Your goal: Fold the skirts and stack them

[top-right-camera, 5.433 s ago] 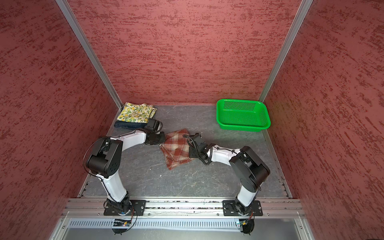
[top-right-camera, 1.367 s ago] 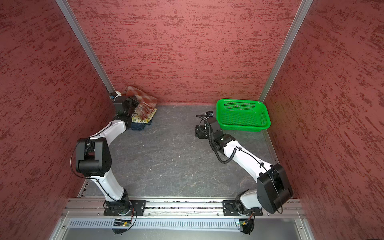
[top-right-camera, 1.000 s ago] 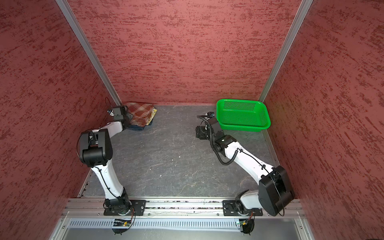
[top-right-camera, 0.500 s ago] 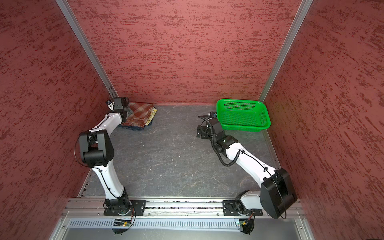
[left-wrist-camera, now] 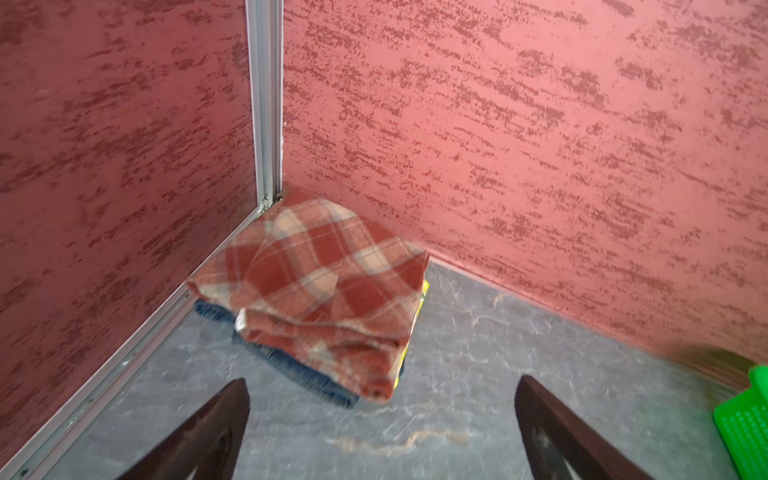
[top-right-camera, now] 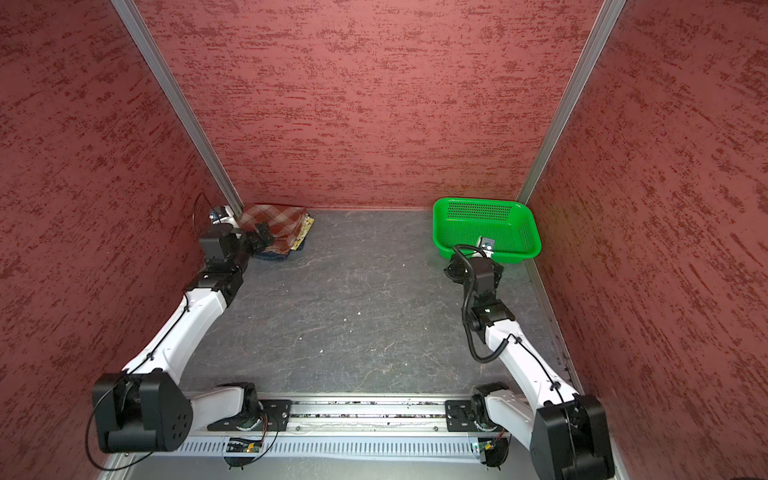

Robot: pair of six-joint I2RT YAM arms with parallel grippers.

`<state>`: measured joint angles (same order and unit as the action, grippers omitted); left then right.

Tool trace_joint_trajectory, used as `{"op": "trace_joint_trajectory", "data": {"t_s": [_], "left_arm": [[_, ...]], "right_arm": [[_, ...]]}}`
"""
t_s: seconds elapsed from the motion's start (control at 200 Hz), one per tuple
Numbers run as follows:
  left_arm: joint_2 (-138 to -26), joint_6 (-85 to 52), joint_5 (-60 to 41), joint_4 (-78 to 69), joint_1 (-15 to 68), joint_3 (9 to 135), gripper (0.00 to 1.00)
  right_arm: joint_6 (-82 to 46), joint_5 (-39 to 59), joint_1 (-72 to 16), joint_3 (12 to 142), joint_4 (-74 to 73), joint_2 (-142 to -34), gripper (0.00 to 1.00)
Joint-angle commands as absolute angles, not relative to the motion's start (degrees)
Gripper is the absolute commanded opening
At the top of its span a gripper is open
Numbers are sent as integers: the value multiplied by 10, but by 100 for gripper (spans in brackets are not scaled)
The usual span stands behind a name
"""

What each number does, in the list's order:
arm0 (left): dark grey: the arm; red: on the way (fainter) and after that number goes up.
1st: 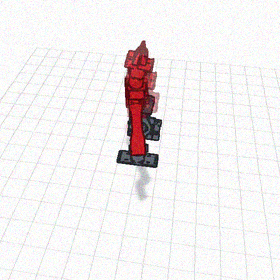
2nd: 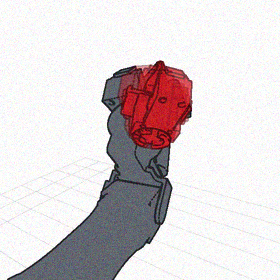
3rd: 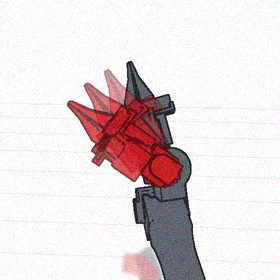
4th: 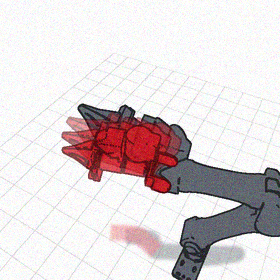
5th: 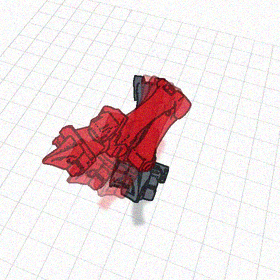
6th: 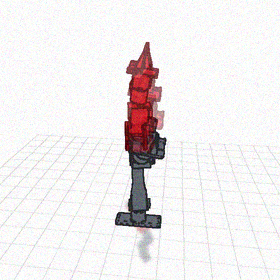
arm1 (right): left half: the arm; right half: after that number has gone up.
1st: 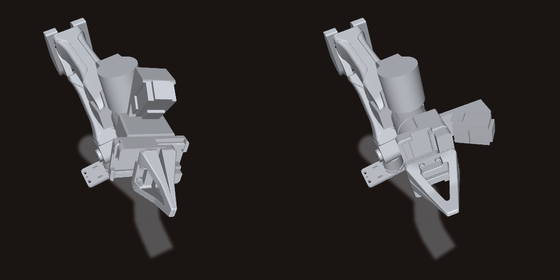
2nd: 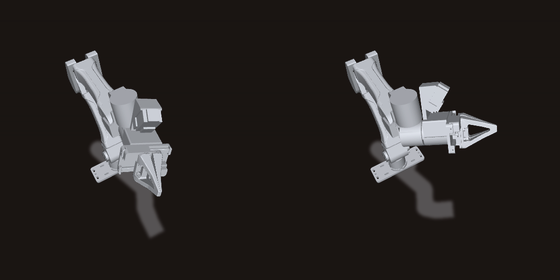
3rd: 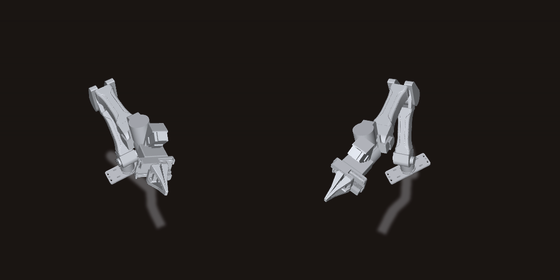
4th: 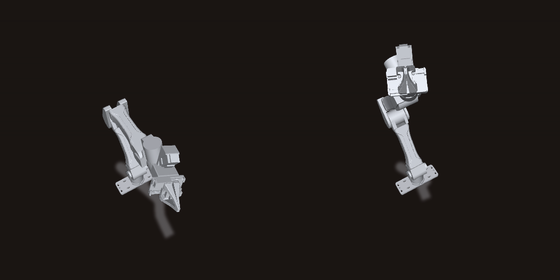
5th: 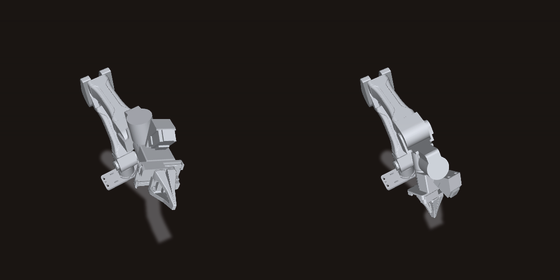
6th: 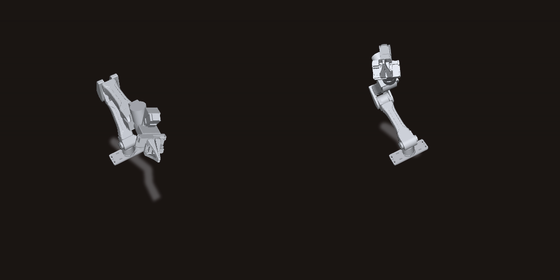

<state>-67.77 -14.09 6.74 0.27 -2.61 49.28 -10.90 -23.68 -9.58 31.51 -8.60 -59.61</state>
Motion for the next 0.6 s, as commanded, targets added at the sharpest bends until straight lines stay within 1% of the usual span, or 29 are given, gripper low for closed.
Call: {"op": "trace_joint_trajectory", "data": {"t_s": [0.0,0.05,0.105,0.25,0.366,0.426,0.466,0.596], "left_arm": [[-666,-110,29,-21,-43,418,100],[-672,-99,13,-63,-54,387,100],[-694,-85,19,-107,-59,361,100],[-774,-95,-7,-181,-85,337,100],[-810,-89,-33,-240,-88,323,100],[-827,-84,-48,-268,-88,310,99],[-836,-75,-50,-319,-87,298,100],[-829,-74,-58,-382,-90,261,100]], "right_arm": [[-93,-262,-49,246,-245,-601,99],[-103,-234,-22,229,-273,-613,99],[-99,-222,-6,212,-306,-631,99],[-89,-188,21,168,-434,-694,99],[-65,-162,24,147,-558,-760,99],[-60,-143,26,153,-572,-772,99],[-51,-135,27,149,-601,-786,99],[-52,-122,31,132,-665,-825,99]]}}
